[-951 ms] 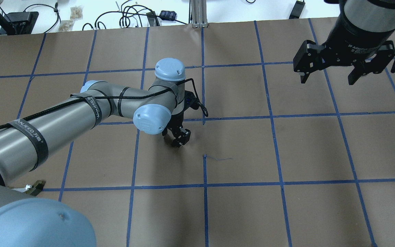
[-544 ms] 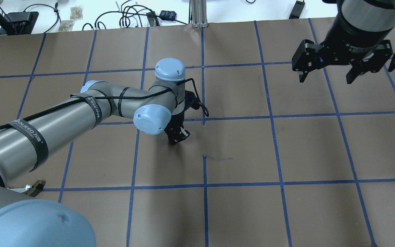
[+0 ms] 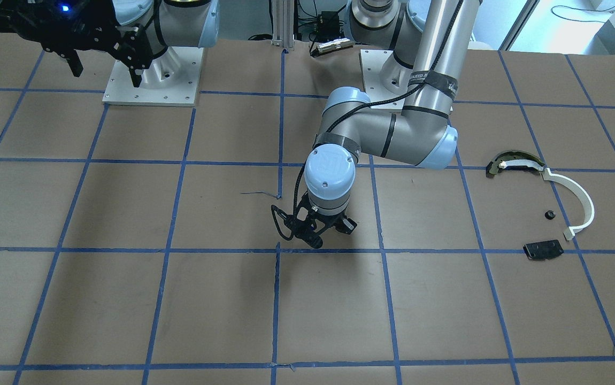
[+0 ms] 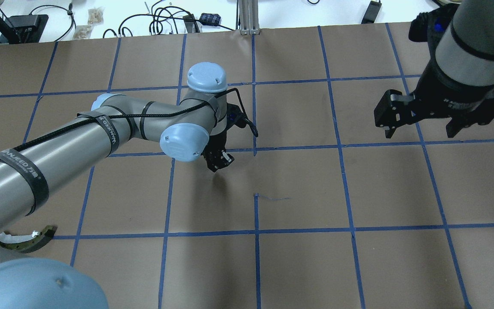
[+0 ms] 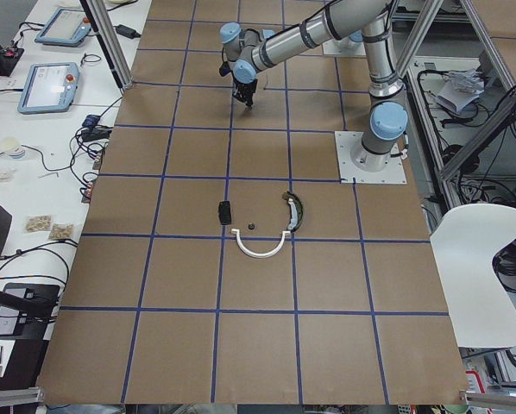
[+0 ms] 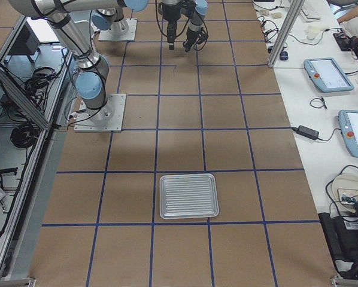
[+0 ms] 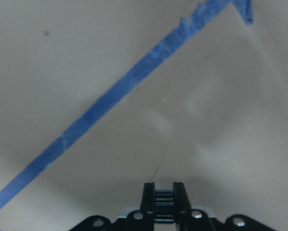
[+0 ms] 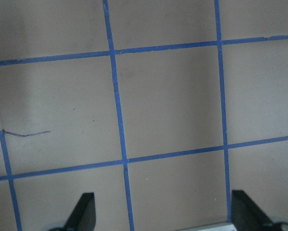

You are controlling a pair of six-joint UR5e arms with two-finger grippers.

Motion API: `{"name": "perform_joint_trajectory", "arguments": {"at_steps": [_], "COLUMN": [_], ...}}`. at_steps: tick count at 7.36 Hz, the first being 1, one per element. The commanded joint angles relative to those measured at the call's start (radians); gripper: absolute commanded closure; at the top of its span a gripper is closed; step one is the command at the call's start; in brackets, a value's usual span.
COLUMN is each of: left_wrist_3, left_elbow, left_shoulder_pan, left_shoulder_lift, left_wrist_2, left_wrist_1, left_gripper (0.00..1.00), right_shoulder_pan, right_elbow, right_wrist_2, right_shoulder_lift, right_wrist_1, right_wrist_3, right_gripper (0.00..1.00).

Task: Place bearing gear from tray to pile

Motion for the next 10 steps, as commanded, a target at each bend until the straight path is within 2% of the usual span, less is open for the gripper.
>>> {"name": "perform_joint_trajectory", "arguments": {"at_steps": [1,3,4,5,6,7,8,10], "left_wrist_3": [0.006,0.125,0.162,0.308,0.390,0.408,0.402,0.400], "left_elbow": [0.112,0.128,0.128,0.128,0.122,0.111,0.096,0.036], "left_shoulder_pan": [0.182,0.412,0.520,0.658,0.787,0.868,0.895,0.897], "left_shoulder_lift": [0.052,0.101,0.117,0.120,0.115,0.100,0.083,0.057], "left_wrist_2": [0.092,0.095,0.098,0.100,0.098,0.100,0.098,0.100], "left_wrist_1": [-0.161,-0.196,-0.197,-0.194,-0.191,-0.182,-0.156,-0.067], "left_gripper": [1.00,1.00,1.00,1.00,1.00,1.00,1.00,1.00], "right_shoulder_pan": [0.054,0.062,0.068,0.066,0.068,0.069,0.071,0.072], "right_elbow": [0.122,0.140,0.110,0.091,0.126,0.219,0.284,0.254], "right_wrist_2": [-0.010,0.004,-0.001,0.007,0.007,0.007,0.010,-0.012], "right_shoulder_lift": [-0.029,-0.015,-0.012,-0.032,-0.099,-0.219,-0.253,-0.241], "right_wrist_1": [-0.124,-0.162,-0.252,-0.245,-0.216,-0.158,-0.173,-0.195], "right_wrist_3": [-0.015,0.000,0.000,-0.016,-0.004,-0.016,0.000,-0.015], "right_gripper": [0.00,0.00,0.00,0.00,0.00,0.00,0.00,0.00]}}
